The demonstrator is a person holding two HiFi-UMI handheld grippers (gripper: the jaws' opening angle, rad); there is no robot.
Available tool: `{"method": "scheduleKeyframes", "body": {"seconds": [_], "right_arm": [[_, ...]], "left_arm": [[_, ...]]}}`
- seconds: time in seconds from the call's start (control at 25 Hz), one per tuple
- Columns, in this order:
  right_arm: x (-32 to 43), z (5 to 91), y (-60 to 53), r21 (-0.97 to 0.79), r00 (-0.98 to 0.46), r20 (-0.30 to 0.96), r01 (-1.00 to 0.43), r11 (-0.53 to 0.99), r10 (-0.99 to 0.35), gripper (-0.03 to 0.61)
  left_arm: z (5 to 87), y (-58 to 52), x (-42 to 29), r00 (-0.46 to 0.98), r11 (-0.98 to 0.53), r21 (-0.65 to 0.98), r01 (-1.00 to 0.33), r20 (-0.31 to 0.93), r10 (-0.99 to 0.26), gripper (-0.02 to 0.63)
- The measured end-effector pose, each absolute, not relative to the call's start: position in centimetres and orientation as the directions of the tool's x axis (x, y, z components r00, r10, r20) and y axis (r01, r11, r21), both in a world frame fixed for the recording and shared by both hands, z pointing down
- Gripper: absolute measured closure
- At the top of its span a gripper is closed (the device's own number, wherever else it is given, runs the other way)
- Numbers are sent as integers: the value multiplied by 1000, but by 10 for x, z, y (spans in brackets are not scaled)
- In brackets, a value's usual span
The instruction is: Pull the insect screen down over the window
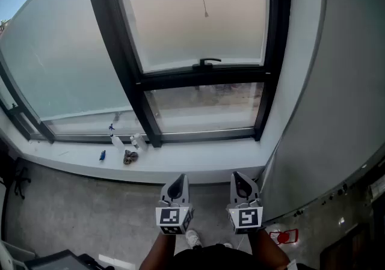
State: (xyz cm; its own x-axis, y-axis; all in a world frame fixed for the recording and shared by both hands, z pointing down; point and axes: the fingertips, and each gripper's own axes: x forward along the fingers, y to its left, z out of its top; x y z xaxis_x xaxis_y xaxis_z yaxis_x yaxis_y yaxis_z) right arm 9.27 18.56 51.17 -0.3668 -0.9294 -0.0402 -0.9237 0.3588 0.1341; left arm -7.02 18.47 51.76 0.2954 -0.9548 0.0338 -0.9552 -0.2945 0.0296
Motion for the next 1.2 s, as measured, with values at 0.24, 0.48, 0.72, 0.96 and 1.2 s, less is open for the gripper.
{"method": "scheduleKeyframes", "body": {"seconds": [0.24,0.48,0.72,0.96,1.2], "right_arm": [[91,513,189,136,-369,-43,-923,361,-928,577],[99,505,188,78,-362,-47,-931,358,-931,577],[107,509,184,73,-341,-36,-938,338,-939,577],[105,513,182,76,-341,-22,-938,339,-940,576],[101,516,178,81,-347,-17,-935,344,-938,577]], "left_arm": [[526,188,-70,299,-299,8,-954,50,-953,612],[521,185,-72,284,-283,27,-959,50,-957,611],[521,184,-68,295,-296,-9,-955,51,-954,612],[520,183,-69,294,-295,-2,-956,54,-954,612],[528,180,-71,298,-299,-21,-954,62,-953,612]]}}
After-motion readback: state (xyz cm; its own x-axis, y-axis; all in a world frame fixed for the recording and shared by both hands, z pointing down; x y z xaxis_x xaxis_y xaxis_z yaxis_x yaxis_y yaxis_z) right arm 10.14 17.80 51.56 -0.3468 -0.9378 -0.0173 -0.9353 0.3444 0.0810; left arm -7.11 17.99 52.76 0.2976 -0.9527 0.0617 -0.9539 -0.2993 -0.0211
